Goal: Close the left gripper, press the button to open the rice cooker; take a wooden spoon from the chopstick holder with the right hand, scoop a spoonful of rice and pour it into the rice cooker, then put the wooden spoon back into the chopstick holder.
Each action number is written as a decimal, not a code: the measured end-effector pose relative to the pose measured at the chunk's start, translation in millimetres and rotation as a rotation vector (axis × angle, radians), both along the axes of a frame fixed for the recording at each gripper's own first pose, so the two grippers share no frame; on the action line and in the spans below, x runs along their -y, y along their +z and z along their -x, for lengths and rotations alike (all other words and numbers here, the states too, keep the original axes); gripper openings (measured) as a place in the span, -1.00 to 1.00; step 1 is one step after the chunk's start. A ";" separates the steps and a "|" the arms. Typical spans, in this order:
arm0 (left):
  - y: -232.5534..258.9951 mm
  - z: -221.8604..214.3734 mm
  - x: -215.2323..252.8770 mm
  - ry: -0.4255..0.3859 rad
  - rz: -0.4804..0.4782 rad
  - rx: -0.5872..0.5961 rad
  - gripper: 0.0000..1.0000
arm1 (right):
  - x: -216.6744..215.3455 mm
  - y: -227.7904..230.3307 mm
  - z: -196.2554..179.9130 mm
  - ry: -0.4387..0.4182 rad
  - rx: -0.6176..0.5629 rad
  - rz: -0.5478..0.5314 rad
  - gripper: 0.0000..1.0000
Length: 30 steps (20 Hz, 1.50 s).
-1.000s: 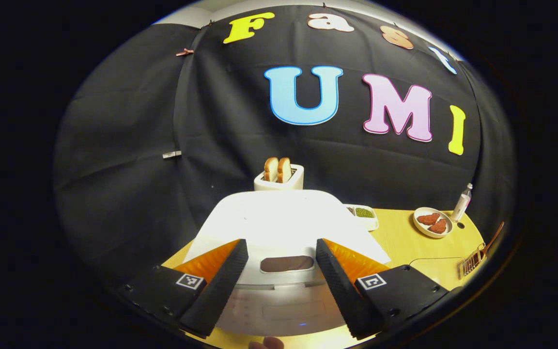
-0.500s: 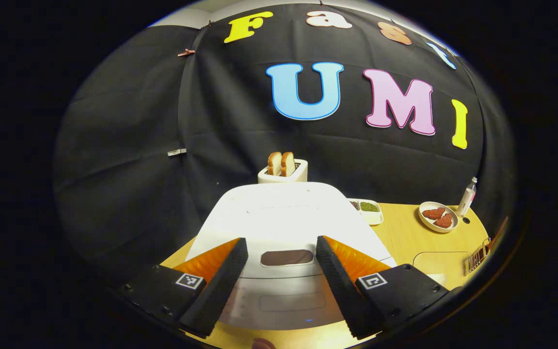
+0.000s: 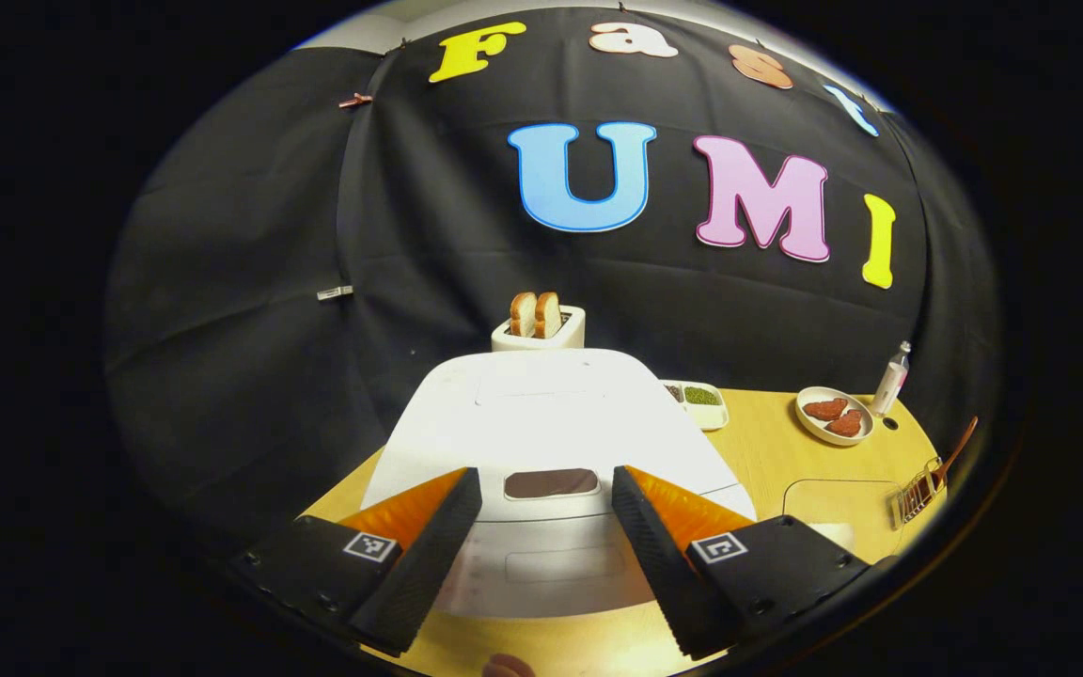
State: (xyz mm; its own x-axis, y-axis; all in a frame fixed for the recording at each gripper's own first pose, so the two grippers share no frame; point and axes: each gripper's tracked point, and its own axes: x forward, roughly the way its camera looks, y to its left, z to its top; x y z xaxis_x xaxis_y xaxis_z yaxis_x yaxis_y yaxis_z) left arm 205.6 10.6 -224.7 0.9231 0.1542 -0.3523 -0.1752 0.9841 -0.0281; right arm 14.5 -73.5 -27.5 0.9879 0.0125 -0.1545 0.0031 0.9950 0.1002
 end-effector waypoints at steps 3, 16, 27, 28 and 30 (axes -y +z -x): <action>16.7 6.0 1.6 -0.024 0.004 0.047 0.92 | -4.9 1.0 -1.1 0.011 0.002 0.003 0.96; 165.7 109.2 14.3 -0.163 -0.040 0.300 0.90 | -39.0 28.0 -16.1 0.070 0.075 -0.017 0.95; 244.7 186.5 5.9 -0.190 -0.031 0.417 0.90 | -50.0 55.3 -8.4 0.058 0.130 0.001 0.95; 250.4 191.2 4.8 -0.190 -0.022 0.427 0.90 | -51.7 57.7 -9.1 0.059 0.136 0.004 0.95; 258.3 198.4 2.3 -0.195 0.001 0.437 0.90 | -54.1 61.7 -12.1 0.059 0.147 0.013 0.95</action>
